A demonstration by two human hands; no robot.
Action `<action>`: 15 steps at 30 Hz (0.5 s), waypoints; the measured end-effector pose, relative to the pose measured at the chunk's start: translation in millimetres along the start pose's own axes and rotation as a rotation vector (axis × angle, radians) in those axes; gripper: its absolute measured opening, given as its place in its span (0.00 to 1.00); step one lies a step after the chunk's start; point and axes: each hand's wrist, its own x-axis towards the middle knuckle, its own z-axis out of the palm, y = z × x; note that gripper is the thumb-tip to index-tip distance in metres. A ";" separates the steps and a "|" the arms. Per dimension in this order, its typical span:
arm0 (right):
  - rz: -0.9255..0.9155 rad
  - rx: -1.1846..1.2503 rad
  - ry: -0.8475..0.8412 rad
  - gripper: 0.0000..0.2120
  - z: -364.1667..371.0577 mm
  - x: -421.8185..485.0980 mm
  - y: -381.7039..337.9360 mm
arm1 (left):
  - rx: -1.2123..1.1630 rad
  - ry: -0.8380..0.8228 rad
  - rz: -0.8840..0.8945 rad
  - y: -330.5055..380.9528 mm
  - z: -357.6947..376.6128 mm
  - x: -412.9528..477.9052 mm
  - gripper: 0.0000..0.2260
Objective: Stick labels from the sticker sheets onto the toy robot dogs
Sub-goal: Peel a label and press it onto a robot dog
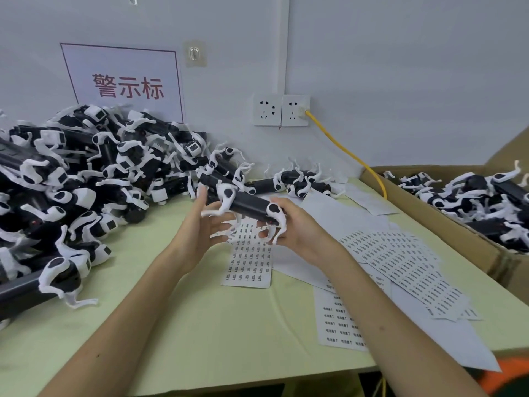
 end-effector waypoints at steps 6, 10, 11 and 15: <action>-0.032 0.219 0.085 0.11 -2.6 0.7 0.4 | -0.014 0.018 -0.069 -0.1 -0.2 1.1 0.26; -0.092 0.199 0.036 0.11 0.2 3.2 3.3 | 0.051 -0.019 0.003 -0.5 2.5 -0.8 0.27; -0.098 0.178 0.018 0.12 1.6 3.5 4.9 | 0.040 -0.027 0.020 -0.4 3.9 -1.7 0.28; -0.109 -0.024 -0.056 0.14 11.2 0.6 13.4 | 0.019 -0.060 0.024 -3.2 7.1 -3.6 0.30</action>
